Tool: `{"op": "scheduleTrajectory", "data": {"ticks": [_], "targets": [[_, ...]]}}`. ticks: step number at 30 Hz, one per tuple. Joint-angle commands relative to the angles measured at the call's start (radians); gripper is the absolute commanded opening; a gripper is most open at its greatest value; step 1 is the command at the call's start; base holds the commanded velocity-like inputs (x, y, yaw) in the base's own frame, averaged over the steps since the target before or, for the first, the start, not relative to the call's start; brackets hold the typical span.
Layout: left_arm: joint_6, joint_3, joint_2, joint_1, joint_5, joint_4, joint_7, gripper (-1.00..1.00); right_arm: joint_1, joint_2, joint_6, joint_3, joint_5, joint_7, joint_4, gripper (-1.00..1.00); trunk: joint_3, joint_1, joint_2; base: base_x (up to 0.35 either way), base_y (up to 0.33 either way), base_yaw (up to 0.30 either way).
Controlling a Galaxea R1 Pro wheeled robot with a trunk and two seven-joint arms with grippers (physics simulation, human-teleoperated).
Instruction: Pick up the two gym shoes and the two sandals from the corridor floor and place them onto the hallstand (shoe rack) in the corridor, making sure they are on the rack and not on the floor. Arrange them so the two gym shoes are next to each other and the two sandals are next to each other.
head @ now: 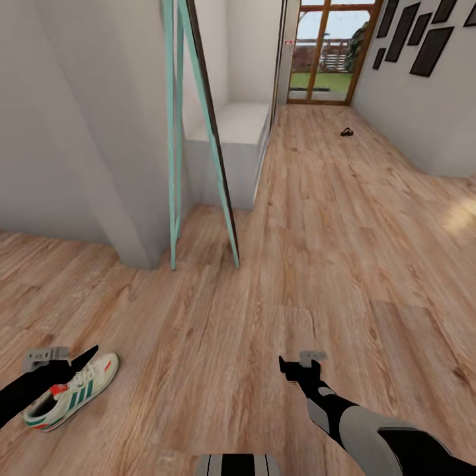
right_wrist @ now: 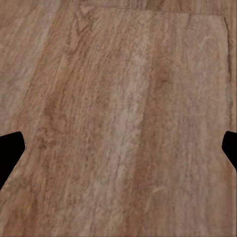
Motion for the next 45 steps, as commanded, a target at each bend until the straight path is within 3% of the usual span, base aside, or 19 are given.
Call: {"op": "scheduleTrajectory", "data": {"ticks": [1,15,19,33,45], "targets": [[0.0,0.0,0.0,0.0,0.001,0.0,0.0,1.0,0.0,0.0,0.0,0.0,0.0,0.0,0.0,1.0,0.0,0.0,0.0,0.238,0.162,0.0],[0.0,0.001,0.0,0.0,0.0,0.0,-0.002,1.0,0.0,0.0,0.0,0.0,0.001,0.004,-0.001,1.0,0.0,0.0,0.0,0.044,0.025,0.0],[0.006,0.004,-0.023,0.022,0.007,0.023,-0.024,1.0,-0.005,0.005,-0.023,0.002,0.0,0.008,0.022,1.0,0.0,0.0,0.0,0.0,0.0,0.0],[0.006,0.0,-0.015,0.04,0.005,0.063,-0.034,1.0,-0.005,0.006,-0.057,0.002,-0.007,0.008,0.033,1.0,0.0,0.0,0.0,0.0,0.0,0.0],[0.006,-0.001,-0.015,0.041,0.003,0.063,-0.036,1.0,-0.005,0.006,-0.057,0.002,-0.009,0.007,0.033,1.0,0.0,0.0,0.0,0.0,0.259,0.0]]}}
